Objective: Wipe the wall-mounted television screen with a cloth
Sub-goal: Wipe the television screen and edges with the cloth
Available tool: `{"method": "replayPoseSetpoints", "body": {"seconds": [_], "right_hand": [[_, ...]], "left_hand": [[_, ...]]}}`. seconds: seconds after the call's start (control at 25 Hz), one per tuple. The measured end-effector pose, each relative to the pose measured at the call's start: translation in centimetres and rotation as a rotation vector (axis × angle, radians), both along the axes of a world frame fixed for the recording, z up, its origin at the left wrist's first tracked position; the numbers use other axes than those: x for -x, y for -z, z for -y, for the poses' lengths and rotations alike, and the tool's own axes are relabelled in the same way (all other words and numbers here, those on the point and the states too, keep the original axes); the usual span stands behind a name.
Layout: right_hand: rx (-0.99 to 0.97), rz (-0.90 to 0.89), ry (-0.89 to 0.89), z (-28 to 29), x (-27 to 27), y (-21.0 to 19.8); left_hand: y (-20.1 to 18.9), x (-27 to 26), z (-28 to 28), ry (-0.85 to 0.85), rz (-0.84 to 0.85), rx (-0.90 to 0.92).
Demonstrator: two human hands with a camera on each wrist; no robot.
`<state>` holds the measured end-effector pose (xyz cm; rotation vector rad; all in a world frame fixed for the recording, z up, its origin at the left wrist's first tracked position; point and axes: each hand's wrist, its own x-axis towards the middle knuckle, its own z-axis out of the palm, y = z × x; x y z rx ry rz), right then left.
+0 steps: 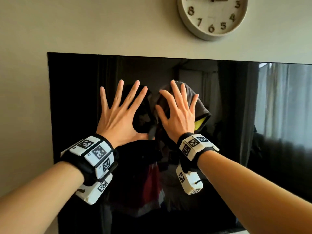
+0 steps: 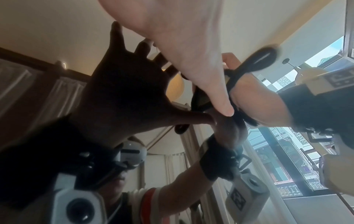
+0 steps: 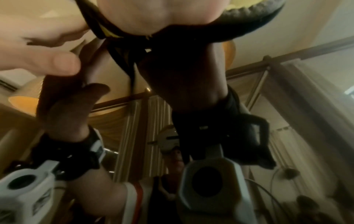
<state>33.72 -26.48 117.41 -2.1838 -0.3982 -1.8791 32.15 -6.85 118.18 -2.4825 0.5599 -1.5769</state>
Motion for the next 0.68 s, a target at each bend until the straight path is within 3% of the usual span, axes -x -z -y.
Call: {"method": "replayPoseSetpoints", "body": {"seconds": [0.2,0.32,0.36,0.52,0.56,0.68], "right_hand": [[-0.212,-0.014,0.051,5.7,-0.2,-0.5],[0.164,-0.004,0.086,3.3,0.1,0.6],[0.193,0.008,0.094,4.0,0.0,0.4],[-0.242,-0.031,0.100,10.9,-0.8,-1.0],[-0.257,-0.043,0.096,11.5,-0.7,-0.9],[-0.008,-0.025,0.112,8.6,-0.1,-1.1]], "left_hand": [[0.5,-0.6,1.2,-0.052,0.004,0.017],[0.5,-0.6,1.1,-0.066,0.003,0.030],[0.5,-0.5,1.1,-0.068,-0.002,0.031],[0.4,0.0,1.1,-0.099,-0.023,0.025],[0.3,0.2,1.5,-0.108,-0.029,0.020],[0.3,0.4,4.6,-0.107,-0.014,-0.037]]}}
